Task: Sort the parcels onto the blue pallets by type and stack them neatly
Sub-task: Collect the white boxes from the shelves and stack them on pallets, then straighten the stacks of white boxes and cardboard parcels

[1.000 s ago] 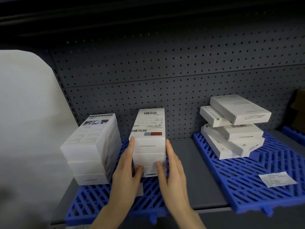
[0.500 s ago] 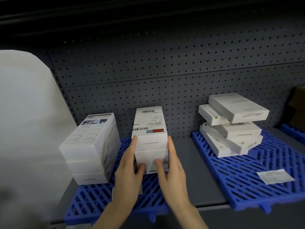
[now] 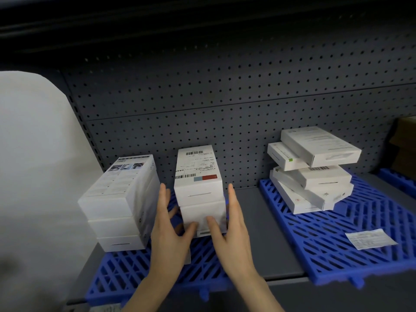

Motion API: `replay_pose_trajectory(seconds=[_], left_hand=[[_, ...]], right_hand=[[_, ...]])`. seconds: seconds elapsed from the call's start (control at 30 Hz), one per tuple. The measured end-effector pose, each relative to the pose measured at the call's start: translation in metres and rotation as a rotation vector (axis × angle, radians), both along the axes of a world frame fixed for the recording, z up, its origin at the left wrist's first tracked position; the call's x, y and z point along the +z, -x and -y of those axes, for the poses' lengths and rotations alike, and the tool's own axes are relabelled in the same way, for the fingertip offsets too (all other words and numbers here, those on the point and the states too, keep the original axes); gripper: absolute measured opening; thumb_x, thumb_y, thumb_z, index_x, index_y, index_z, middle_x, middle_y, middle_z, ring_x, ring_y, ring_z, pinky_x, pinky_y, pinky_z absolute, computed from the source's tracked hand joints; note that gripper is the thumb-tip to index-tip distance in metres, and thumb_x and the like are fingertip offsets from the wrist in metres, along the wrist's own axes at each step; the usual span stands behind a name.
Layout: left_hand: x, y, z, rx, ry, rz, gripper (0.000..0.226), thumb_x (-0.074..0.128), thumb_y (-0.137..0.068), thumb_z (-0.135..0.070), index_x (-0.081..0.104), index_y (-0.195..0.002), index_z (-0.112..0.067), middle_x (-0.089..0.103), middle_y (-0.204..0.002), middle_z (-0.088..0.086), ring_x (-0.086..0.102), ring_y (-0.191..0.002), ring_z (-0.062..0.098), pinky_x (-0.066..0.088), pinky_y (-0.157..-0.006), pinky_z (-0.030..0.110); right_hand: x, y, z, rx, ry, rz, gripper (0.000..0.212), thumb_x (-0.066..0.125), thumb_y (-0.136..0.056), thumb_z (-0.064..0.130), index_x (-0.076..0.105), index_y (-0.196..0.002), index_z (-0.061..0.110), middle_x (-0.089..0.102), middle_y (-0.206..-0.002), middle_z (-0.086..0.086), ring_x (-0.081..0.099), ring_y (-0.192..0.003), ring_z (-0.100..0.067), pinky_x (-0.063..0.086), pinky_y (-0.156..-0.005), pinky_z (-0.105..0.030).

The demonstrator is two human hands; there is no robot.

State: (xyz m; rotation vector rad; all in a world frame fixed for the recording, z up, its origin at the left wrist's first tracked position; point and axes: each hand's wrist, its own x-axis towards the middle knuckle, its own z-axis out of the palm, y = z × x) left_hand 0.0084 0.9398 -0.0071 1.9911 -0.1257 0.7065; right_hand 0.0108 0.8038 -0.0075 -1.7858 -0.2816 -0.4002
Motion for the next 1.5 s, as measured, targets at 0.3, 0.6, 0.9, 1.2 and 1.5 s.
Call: replay_pose_trajectory(seconds=[0.3,0.6,0.9,1.2,1.5], left_hand=[[0.004,-0.001,0.005,0.0,-0.047,-0.052,0.111,0.07,-0.082,0.0,-0.001,-0.139,-0.063,0.036,-0.116,-0.058,0.054,-0.105,-0.016,0.048,-0.085,0.015],[0.001,-0.005,0.009,0.02,-0.083,-0.06,0.111,0.069,-0.083,-0.001,-0.003,-0.139,-0.064,0.044,-0.119,-0.042,0.053,-0.101,-0.021,0.048,-0.083,0.01],[0.03,0.015,0.048,0.303,-0.035,0.198,0.08,0.074,-0.08,-0.012,0.03,-0.145,-0.023,0.035,-0.147,-0.01,0.031,-0.135,0.002,0.023,-0.107,0.009],[0.038,0.0,0.152,-0.13,-0.02,0.149,0.073,0.068,-0.086,-0.026,0.025,-0.14,-0.049,0.043,-0.14,-0.02,0.041,-0.131,0.0,0.037,-0.105,0.019],[0.007,-0.045,0.213,-0.44,0.066,-0.161,0.096,0.076,-0.078,-0.033,0.004,-0.13,-0.07,0.022,-0.142,-0.039,0.024,-0.13,-0.02,0.028,-0.101,0.005]], right_hand=[[-0.004,0.008,0.001,0.02,0.044,-0.015,0.079,0.055,-0.094,0.03,0.0,-0.142,0.057,0.024,-0.147,0.034,0.044,-0.116,0.018,0.044,-0.085,-0.005],[-0.002,0.004,0.004,0.012,0.1,0.009,0.082,0.054,-0.094,0.033,-0.008,-0.143,0.056,0.021,-0.152,0.029,0.04,-0.13,0.003,0.046,-0.101,-0.028],[0.007,0.003,0.048,0.052,0.074,0.08,0.075,0.053,-0.095,0.034,0.0,-0.146,0.05,0.004,-0.152,0.035,0.004,-0.141,0.011,0.02,-0.116,-0.025],[0.024,0.003,0.159,-0.308,0.053,0.153,0.062,0.052,-0.094,0.036,0.016,-0.142,0.053,0.021,-0.145,0.035,0.021,-0.136,0.012,0.027,-0.102,-0.012],[0.016,-0.037,0.24,-0.462,0.012,-0.157,0.082,0.061,-0.09,0.034,0.004,-0.148,0.044,0.006,-0.157,0.02,0.011,-0.146,-0.011,0.023,-0.115,-0.04]])
